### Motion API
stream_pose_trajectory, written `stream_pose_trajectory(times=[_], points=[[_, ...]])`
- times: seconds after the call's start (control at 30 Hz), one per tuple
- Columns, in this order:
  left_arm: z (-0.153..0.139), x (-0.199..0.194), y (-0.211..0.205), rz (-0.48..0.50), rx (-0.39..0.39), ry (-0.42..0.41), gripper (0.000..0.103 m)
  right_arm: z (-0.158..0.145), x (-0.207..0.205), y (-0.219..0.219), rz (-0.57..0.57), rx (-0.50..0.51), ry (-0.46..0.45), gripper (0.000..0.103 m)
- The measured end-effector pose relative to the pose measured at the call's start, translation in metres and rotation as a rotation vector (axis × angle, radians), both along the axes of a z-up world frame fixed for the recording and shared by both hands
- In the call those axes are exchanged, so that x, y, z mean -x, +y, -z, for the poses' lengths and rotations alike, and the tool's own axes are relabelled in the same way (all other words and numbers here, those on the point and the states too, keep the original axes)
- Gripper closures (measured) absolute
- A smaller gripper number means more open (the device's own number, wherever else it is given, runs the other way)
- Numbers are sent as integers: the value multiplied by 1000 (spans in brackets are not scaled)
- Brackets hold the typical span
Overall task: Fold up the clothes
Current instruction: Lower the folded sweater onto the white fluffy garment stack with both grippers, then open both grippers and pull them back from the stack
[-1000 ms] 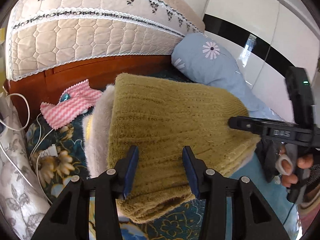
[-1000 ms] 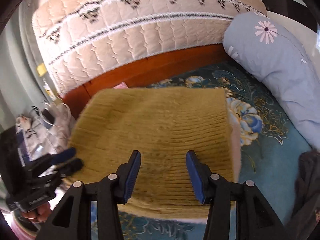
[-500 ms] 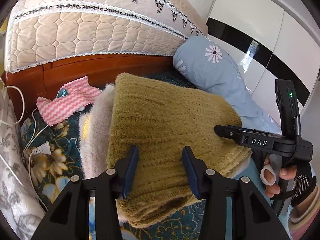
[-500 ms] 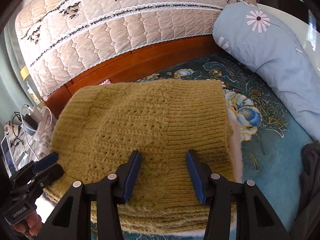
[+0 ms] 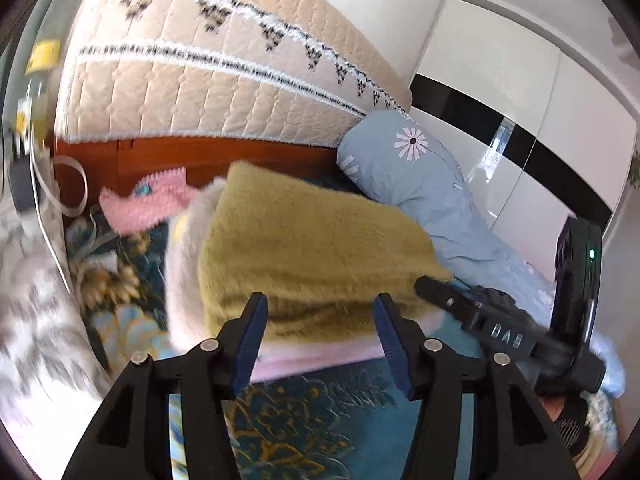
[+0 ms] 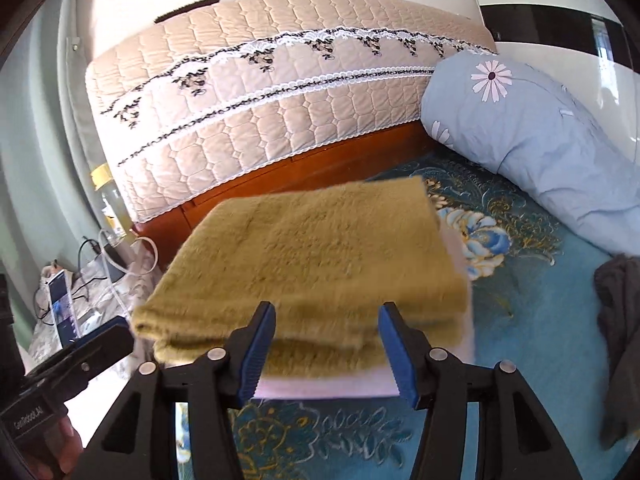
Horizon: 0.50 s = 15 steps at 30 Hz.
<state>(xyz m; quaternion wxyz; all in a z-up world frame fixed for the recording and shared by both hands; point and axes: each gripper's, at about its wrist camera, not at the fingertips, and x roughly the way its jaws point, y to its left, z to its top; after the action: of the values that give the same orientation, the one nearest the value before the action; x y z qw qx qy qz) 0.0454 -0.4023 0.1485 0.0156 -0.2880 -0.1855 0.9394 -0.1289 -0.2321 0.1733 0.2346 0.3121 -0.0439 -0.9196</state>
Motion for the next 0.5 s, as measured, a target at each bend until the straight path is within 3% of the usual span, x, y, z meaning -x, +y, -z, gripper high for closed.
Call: stream_pose_trajectory(times=[0.1,0.2,0.5], points=[[9,-10,9,-12,-12,-4,45,32,-12,-3,1,-12,-38,42],[27,-3,16,-29,61,-30,44,53,-16,-5,14,-24,-66,42],[55,9,13,-89,147,-8,21,79,-4,-18,69,-40,-23,30]])
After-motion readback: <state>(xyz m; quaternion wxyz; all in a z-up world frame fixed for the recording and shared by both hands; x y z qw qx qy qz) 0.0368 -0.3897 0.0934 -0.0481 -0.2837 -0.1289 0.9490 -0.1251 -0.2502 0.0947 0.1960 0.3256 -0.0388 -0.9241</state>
